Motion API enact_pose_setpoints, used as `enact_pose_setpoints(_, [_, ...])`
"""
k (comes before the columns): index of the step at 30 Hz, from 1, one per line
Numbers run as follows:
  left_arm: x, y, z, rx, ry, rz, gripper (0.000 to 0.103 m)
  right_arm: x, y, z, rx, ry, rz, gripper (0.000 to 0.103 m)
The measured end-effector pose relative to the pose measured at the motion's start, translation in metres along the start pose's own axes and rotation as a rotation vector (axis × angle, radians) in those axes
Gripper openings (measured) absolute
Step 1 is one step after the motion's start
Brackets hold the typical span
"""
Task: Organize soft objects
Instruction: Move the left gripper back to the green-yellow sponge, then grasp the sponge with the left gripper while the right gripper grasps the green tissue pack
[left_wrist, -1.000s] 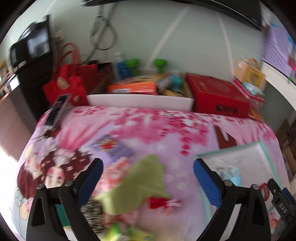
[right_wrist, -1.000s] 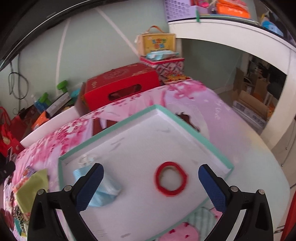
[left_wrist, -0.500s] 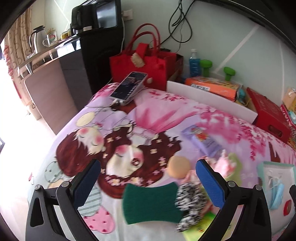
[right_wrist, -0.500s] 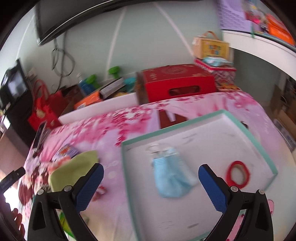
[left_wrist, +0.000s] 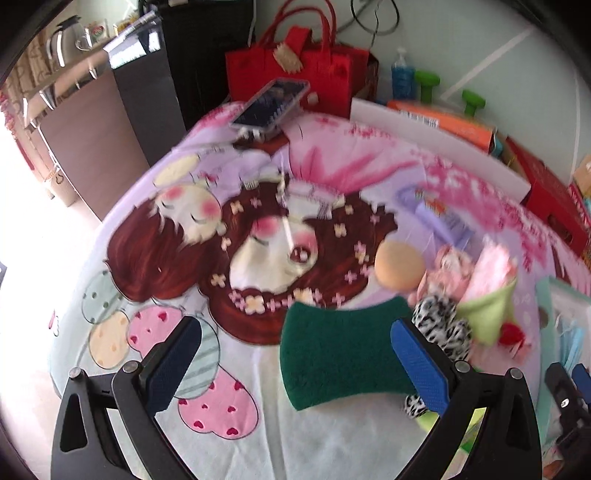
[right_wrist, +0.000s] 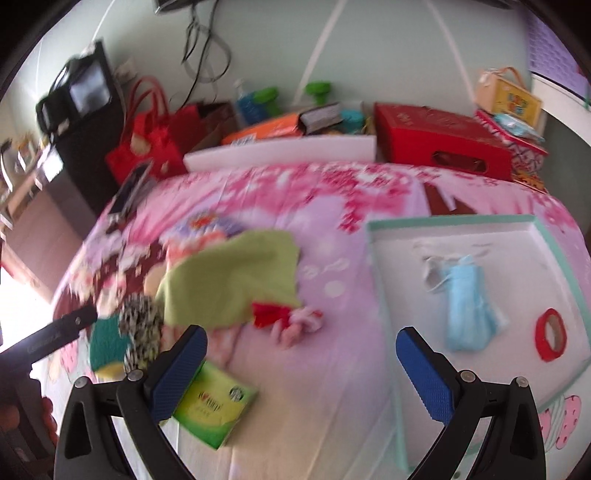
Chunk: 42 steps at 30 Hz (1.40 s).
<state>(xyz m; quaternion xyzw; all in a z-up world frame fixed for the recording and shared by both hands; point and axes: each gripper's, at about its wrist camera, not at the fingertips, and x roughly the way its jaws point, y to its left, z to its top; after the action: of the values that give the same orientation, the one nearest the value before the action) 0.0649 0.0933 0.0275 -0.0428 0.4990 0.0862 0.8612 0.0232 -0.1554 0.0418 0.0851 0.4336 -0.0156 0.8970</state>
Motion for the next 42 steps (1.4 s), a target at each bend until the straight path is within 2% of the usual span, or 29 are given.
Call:
enact_pose_setpoints(5, [0.014,-0.005,-0.006,0.023,0.07,-0.061,0.102,0.015,0.021,-0.014,-0.079,0.076,-0.01,0.103])
enact_pose_setpoints(12, [0.019,-0.013,-0.009,0.053,0.103,-0.103,0.102,0.026,0.023,-0.022,-0.091,0.136,-0.014,0.103])
enact_pose_setpoints(17, [0.021,0.004,-0.006,-0.025,0.116,-0.111,0.102,0.03,0.017,-0.022,-0.074,0.152,-0.016,0.103])
enact_pose_setpoints(20, [0.029,0.019,-0.006,-0.104,0.156,-0.118,0.102,0.031,0.016,-0.023,-0.073,0.164,-0.017,0.103])
enact_pose_setpoints(27, [0.049,0.045,-0.01,-0.271,0.237,-0.225,0.102,0.036,0.024,-0.028,-0.097,0.195,0.013,0.103])
enact_pose_setpoints(31, [0.048,0.042,-0.011,-0.255,0.236,-0.223,0.102,0.036,0.033,-0.034,-0.139,0.207,0.027,0.103])
enact_pose_setpoints(42, [0.052,0.023,-0.009,-0.202,0.253,-0.284,0.101,0.041,0.053,-0.047,-0.238,0.26,0.059,0.103])
